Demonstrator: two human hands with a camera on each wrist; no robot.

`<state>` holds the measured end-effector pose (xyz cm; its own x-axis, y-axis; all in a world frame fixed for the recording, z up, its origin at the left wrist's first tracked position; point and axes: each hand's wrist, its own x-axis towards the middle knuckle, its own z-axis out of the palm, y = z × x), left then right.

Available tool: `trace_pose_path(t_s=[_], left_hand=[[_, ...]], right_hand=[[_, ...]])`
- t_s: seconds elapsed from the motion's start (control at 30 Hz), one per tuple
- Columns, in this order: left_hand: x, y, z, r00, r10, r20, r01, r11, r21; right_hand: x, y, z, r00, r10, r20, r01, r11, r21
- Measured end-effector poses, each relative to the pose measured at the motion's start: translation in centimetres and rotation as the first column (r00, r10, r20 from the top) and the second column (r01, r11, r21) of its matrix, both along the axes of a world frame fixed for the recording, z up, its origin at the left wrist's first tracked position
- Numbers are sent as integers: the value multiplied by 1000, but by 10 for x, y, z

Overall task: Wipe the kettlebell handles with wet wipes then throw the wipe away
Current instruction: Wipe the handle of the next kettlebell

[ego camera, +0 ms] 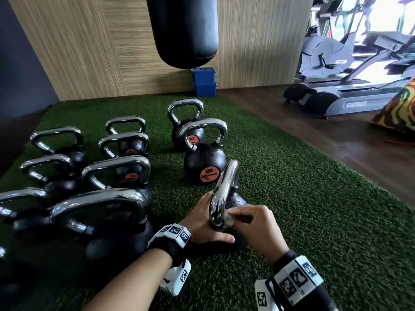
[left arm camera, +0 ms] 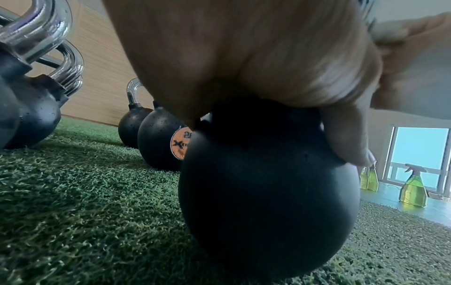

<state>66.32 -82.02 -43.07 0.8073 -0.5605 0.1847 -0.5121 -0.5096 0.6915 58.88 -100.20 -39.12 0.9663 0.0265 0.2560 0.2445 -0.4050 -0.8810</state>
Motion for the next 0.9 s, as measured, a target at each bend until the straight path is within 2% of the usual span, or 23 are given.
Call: trace_pose_path(t_s=[0.07, 0.13, 0.2, 0.3, 0.43, 0.53, 0.63, 0.7, 0.8, 0.9], left_hand=[[4, -2, -1, 998, -53, 33, 52, 998, 42], [7, -2, -4, 996, -90, 15, 88, 991, 96], [7, -1, -6, 996, -62, -68, 65, 997, 48], [10, -1, -11, 996, -76, -53, 74, 996, -41], [12, 0, -14, 995, -95, -9, 94, 995, -27], [11, 1, -13, 991, -104, 89, 98, 993, 62], [10, 2, -14, 995, -84, 58, 83, 996, 15], [9, 4, -16, 998, -52, 45, 50, 998, 42], [10, 3, -16, 999, -34, 22, 34, 999, 37], [10, 1, -14, 1000, -13, 6, 13, 1000, -22]], right_hand=[[13, -3, 6, 996, 80, -36, -81, 996, -39], [26, -6, 12, 987, 148, -58, -157, 954, -255], [36, -5, 18, 972, 228, -62, -231, 862, -452], [46, -5, 23, 937, 343, -70, -330, 799, -503], [52, -9, 30, 857, 500, -124, -515, 835, -193], [57, -10, 29, 834, 526, -165, -550, 814, -188], [65, -10, 24, 840, 499, -211, -534, 829, -164], [65, -10, 21, 809, 538, -239, -548, 836, 24], [60, -8, 13, 782, 588, -207, -515, 797, 315], [60, -9, 5, 754, 636, -163, -449, 681, 578]])
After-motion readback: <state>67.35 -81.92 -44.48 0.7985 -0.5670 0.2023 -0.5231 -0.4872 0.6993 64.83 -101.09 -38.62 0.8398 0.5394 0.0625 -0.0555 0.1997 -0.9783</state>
